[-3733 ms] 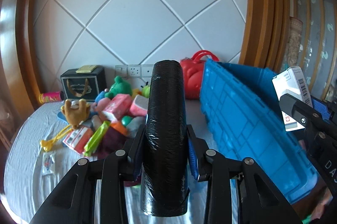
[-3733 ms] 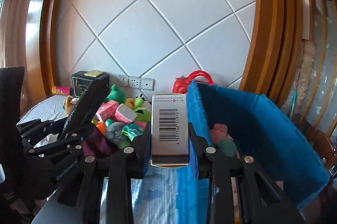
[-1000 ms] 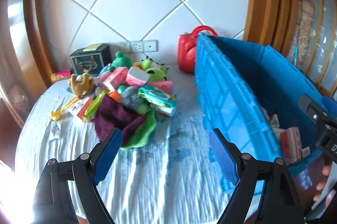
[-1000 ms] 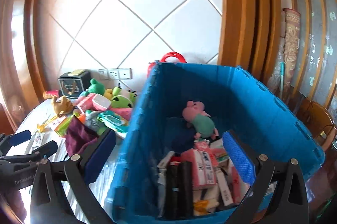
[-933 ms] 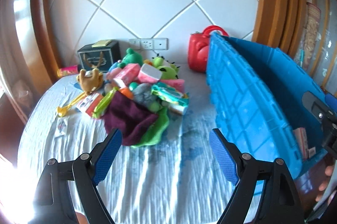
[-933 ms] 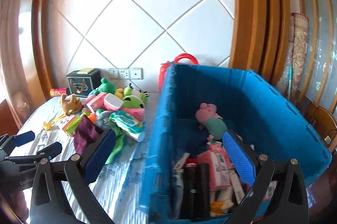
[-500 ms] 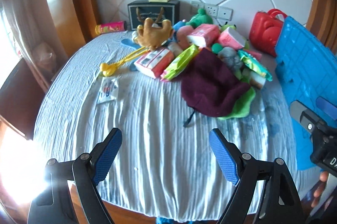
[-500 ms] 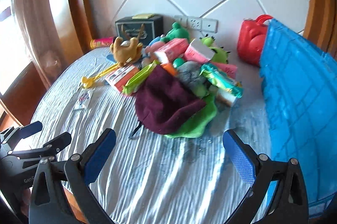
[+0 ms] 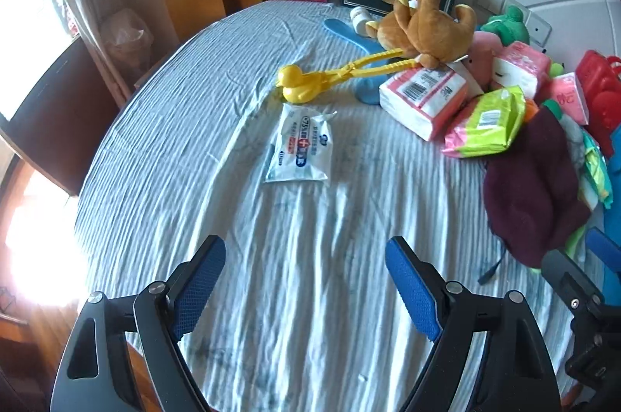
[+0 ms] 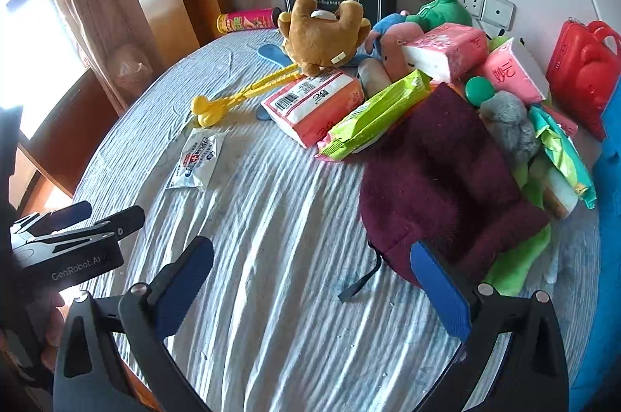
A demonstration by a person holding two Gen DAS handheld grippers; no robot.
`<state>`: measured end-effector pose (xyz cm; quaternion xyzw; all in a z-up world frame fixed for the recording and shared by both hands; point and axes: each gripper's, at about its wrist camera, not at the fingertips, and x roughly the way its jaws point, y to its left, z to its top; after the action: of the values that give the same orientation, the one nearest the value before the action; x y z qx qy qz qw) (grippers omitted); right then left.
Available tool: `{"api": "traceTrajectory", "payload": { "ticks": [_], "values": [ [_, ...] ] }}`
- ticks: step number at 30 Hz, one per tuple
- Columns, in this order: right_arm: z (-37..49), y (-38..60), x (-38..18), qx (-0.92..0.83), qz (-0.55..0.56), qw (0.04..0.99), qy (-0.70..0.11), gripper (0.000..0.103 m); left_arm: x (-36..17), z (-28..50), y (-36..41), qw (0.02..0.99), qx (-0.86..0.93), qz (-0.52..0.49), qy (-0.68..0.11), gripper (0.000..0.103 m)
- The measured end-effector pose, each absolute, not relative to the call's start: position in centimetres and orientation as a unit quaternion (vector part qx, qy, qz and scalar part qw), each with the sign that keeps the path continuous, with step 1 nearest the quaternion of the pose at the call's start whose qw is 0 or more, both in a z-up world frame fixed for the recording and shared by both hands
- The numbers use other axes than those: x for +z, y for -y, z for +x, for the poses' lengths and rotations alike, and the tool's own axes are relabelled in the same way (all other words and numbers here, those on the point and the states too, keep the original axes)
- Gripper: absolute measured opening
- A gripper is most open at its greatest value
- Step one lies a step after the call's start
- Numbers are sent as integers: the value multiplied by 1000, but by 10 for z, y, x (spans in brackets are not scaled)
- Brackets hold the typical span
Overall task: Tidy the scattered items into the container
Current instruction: 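Withdraw both tools from the crate back toward the pile, then grasp the white wet-wipe pack with the left tool while the right tool reaches the pink-white tissue pack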
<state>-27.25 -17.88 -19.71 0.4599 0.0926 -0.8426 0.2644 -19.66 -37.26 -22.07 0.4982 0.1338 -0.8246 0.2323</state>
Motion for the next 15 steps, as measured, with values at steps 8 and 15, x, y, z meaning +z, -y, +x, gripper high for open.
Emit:
{"api": "traceTrajectory", "payload": {
  "ticks": [8, 15],
  "values": [
    [-305, 219, -236, -849, 496, 176, -43, 103, -277, -266, 419, 159, -817, 545, -101, 85],
    [-314, 235, -261, -847, 519, 112, -15, 103, -328, -306, 432, 100, -799, 588, -74, 81]
  ]
}}
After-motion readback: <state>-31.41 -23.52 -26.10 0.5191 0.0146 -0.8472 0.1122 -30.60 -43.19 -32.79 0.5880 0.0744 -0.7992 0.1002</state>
